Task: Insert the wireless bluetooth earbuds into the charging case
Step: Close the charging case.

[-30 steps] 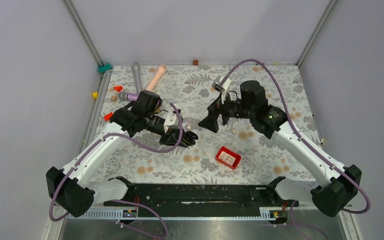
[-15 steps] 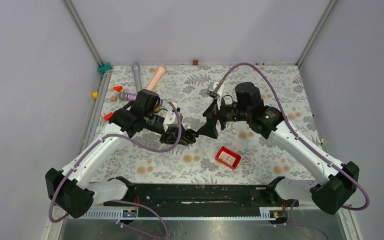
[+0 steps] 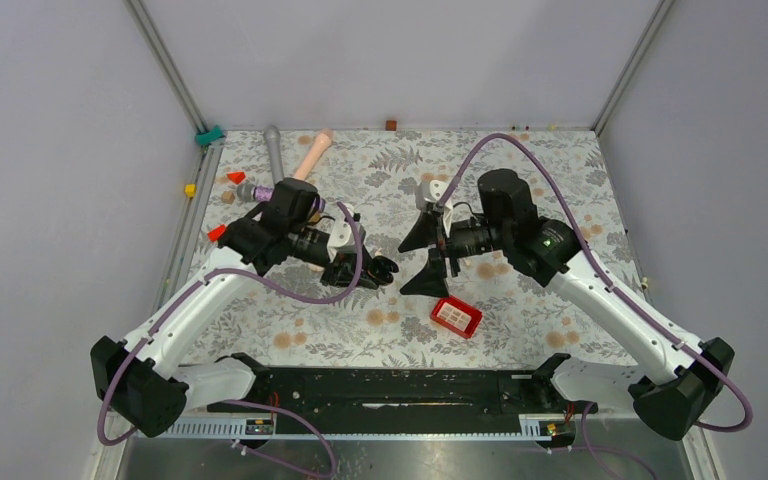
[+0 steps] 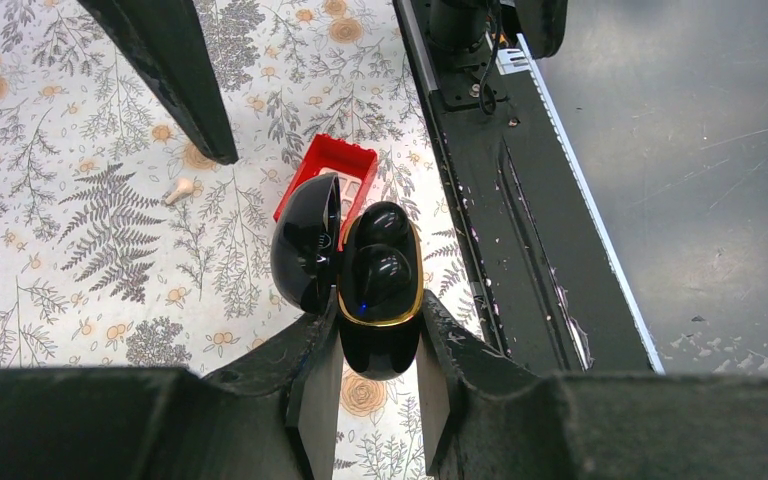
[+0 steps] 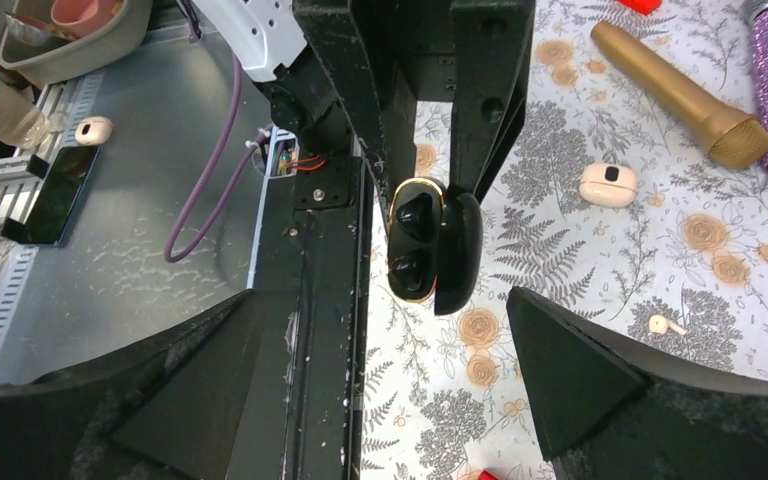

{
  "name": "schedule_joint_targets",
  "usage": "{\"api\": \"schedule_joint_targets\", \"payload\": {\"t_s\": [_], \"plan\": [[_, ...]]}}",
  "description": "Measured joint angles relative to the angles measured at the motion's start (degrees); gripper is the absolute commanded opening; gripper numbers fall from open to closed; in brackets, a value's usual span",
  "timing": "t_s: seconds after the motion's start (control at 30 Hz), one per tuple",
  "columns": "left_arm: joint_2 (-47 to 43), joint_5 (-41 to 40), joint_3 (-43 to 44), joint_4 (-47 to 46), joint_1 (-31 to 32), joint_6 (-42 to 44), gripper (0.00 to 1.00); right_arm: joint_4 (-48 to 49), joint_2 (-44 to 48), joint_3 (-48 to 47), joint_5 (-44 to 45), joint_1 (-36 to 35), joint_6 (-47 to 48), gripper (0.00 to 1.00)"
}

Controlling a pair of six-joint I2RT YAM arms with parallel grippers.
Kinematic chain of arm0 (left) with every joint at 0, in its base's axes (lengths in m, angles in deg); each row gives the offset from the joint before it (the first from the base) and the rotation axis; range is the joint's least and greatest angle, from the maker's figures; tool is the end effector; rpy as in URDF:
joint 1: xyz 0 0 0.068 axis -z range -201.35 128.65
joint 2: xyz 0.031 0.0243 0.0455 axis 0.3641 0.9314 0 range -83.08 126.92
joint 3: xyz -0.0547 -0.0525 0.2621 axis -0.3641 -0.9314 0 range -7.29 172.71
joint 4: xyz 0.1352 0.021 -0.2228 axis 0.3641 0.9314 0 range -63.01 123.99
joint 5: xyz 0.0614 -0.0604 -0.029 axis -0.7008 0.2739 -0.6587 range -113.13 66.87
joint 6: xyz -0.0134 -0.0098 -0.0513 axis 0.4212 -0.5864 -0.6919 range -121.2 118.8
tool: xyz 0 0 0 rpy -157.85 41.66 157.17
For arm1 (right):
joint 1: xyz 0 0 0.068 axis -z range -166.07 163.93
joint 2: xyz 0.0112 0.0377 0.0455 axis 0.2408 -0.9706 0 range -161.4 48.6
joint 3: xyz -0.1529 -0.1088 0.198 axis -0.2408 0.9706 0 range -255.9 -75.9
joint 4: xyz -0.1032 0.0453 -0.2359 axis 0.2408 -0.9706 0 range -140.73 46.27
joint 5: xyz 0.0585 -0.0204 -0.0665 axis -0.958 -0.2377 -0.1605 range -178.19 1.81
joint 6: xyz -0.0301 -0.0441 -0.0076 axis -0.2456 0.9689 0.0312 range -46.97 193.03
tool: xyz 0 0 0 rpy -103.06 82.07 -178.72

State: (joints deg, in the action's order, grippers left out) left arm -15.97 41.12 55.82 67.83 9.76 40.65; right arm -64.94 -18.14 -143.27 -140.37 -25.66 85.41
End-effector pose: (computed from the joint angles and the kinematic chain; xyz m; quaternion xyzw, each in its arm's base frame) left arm 0.1797 -0.1460 0.3364 0.6291 0.5074 -0.4584 0.3697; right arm 0.1744 0.1808 0.3851 -0.5486 0.5539 0.4717 0.4120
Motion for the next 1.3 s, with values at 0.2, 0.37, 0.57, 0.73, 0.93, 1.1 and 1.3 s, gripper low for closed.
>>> {"api": "schedule_joint_targets", "payload": {"t_s": [0.2, 0.37, 0.57, 0.73, 0.93, 1.1, 1.3], "plan": [[0.0, 0.0, 0.0, -0.39, 0.0, -0.46, 0.07, 3.72, -0.26, 1.11, -0.04, 0.0, -2.71, 1.0], [0.0, 0.0, -0.02, -1.03, 0.0, -1.16, 0.07, 5.68, -3.02, 1.81, -4.0, -0.02, -5.4, 1.0], [0.0, 0.02, -0.42, -1.75, 0.0, -1.75, 0.07, 4.5, -3.74, 1.81, -11.43, -0.17, -4.68, 0.99], [-0.04, 0.98, -0.68, -1.55, 0.57, -2.69, 0.07, 3.5, -2.91, 1.81, -14.38, -0.04, -3.52, 1.0], [-0.02, 0.2, -0.7, -2.29, 0.35, -3.37, 0.07, 3.72, -1.11, 1.81, -9.38, -0.39, -3.19, 1.0], [0.11, 0.2, -0.7, -3.52, 0.33, -4.9, 0.08, 4.37, -1.31, 1.81, 2.58, -0.42, -3.19, 0.95], [0.98, 0.46, -0.74, -5.09, 0.33, -7.39, 0.09, 5.81, -2.62, 2.78, 10.05, -0.42, -3.15, 0.81]]}}
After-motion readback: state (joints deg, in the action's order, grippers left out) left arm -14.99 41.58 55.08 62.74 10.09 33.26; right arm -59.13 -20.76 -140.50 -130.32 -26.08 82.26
